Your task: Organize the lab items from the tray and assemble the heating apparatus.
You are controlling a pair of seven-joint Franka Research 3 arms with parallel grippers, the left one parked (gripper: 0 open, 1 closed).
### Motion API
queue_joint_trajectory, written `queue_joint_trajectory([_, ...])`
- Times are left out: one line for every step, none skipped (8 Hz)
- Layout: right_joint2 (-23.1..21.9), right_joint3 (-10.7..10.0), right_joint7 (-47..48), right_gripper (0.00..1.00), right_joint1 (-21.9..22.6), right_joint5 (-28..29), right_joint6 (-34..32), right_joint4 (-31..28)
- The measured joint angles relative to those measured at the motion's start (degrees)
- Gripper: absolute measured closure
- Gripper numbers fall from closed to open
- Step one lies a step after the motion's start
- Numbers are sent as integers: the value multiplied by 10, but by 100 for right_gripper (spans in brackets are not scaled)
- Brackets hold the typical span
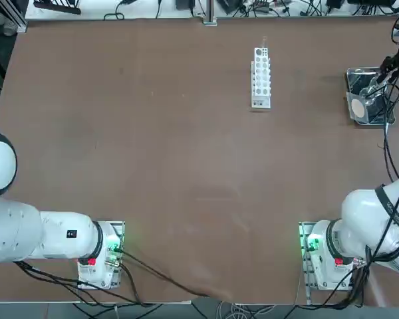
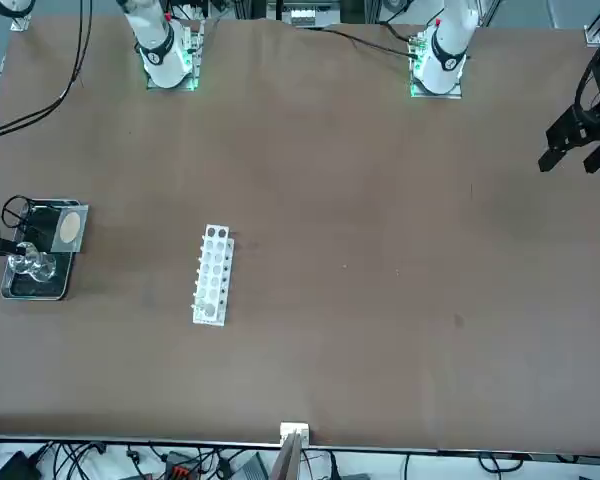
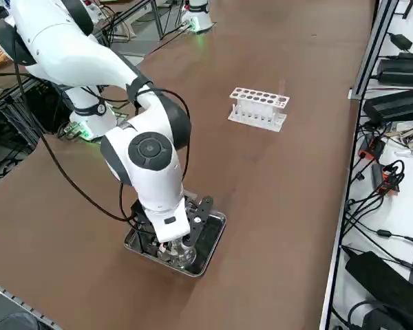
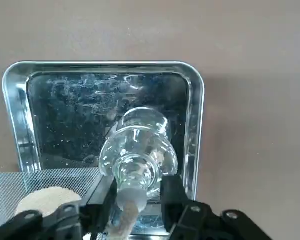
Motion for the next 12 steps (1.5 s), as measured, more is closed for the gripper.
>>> queue_joint_trajectory([0, 0, 0, 49, 0, 0, 0, 0])
queue_joint_trajectory([0, 1, 0, 52, 0, 0, 0, 0])
queue_joint_trajectory([0, 1, 0, 55, 0, 0, 0, 0])
queue_joint_trajectory([0, 1, 0, 63, 0, 0, 0, 0])
queue_joint_trajectory([0, 2, 0, 70, 0, 0, 0, 0])
queue_joint_trajectory([-1, 3, 0, 70, 0, 0, 0, 1])
queue_joint_trajectory([-1, 4, 0, 70, 0, 0, 0, 1])
queue_joint_trajectory([-1, 6, 0, 70, 1, 6, 0, 1])
queue_joint_trajectory([-1, 8, 0, 70, 3, 17, 0, 2])
queue_joint_trajectory([-3, 13, 0, 70, 5, 24, 1, 6])
queue_joint_trajectory([-9, 22, 0, 70, 6, 25, 1, 12])
queue_joint_trajectory([-23, 35, 0, 70, 6, 26, 0, 18])
